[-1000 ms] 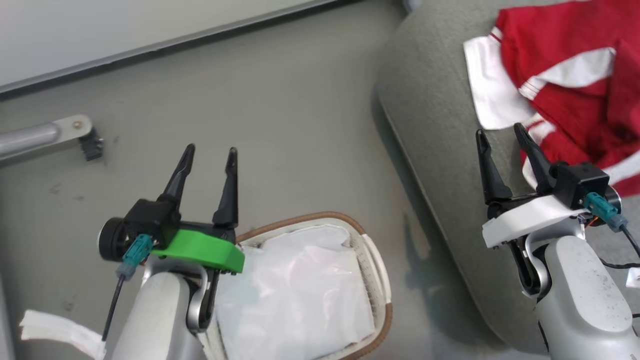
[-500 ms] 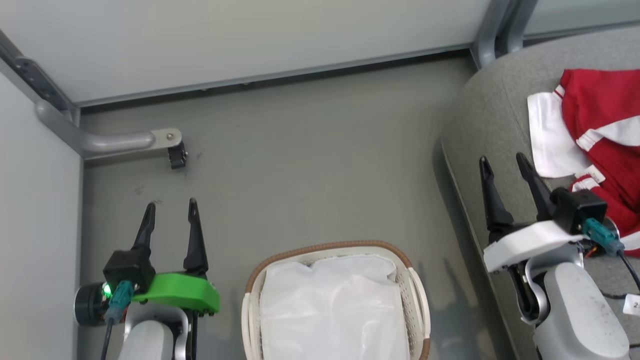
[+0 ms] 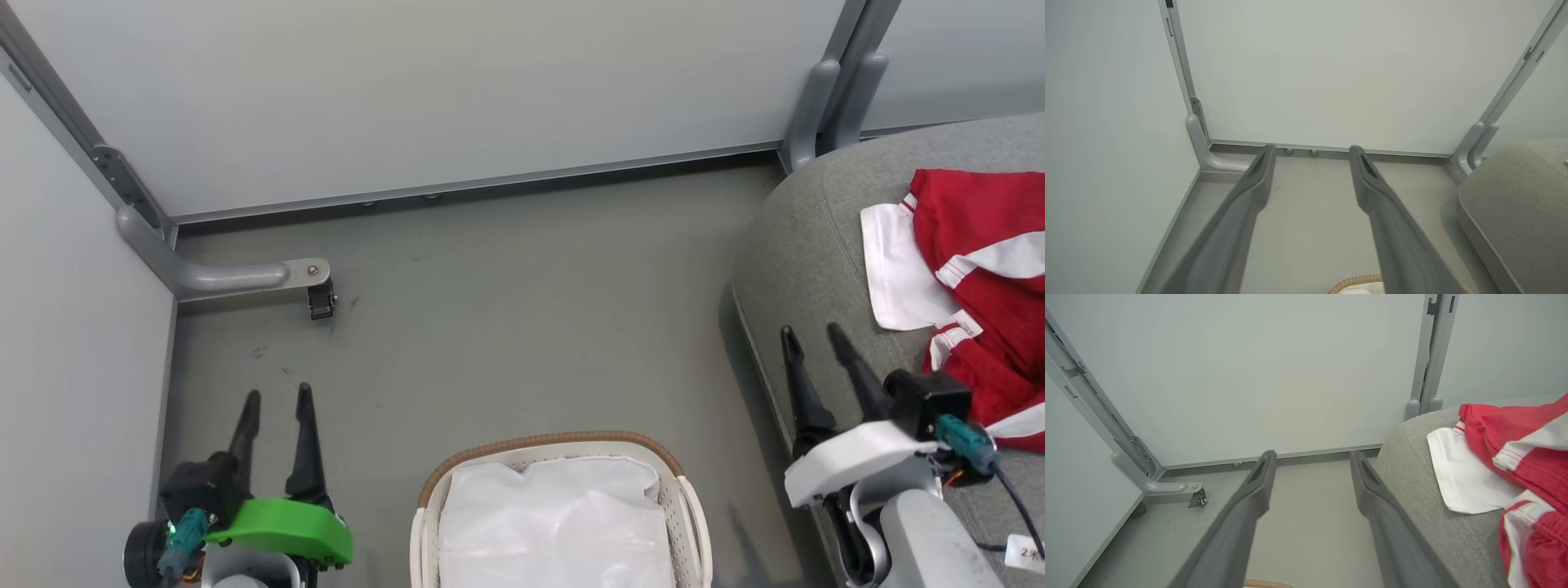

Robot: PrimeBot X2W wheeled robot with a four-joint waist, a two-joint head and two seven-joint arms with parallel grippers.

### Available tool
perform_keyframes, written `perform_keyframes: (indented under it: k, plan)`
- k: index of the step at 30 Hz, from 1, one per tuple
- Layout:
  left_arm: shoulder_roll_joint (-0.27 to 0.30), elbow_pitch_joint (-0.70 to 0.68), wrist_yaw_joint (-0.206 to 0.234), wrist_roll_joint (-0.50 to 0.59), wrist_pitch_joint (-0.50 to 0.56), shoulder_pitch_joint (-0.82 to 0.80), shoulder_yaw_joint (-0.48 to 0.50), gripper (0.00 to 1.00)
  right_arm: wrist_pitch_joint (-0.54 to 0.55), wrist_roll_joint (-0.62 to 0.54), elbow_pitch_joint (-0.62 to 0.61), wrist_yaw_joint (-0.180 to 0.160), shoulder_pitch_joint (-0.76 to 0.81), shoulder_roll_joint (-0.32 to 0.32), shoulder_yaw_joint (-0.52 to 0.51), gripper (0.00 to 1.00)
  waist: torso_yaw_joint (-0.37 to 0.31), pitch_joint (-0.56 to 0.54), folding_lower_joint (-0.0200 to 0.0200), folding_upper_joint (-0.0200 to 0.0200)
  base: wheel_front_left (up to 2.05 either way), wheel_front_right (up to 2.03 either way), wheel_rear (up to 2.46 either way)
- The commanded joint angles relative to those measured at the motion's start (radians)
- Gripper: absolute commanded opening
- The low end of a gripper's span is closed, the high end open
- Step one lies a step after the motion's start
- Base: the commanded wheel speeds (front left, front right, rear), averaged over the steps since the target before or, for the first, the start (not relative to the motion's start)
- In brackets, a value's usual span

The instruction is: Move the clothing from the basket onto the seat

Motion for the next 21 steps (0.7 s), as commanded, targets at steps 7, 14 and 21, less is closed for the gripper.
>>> perform_keyframes:
  k: [7, 14, 21]
  plan:
    - [-0.001, 0.009, -0.006, -0.102, 0.031, -0.004, 0.016, 0.00, 0.034, 0.103, 0.006, 0.000, 0.009, 0.004, -0.015, 0.00, 0.000, -0.005, 0.0000, 0.0000, 0.00, 0.00, 0.00]
    - [0.000, -0.001, -0.014, -0.226, 0.065, -0.005, 0.032, 0.00, 0.066, 0.230, -0.011, 0.000, 0.022, 0.004, -0.024, 0.00, -0.001, -0.010, 0.0000, 0.0000, 0.00, 0.00, 0.00]
    - [0.000, -0.010, -0.021, -0.339, 0.096, -0.006, 0.047, 0.00, 0.096, 0.346, -0.025, 0.000, 0.032, 0.005, -0.032, 0.00, -0.002, -0.016, 0.0000, 0.0000, 0.00, 0.00, 0.00]
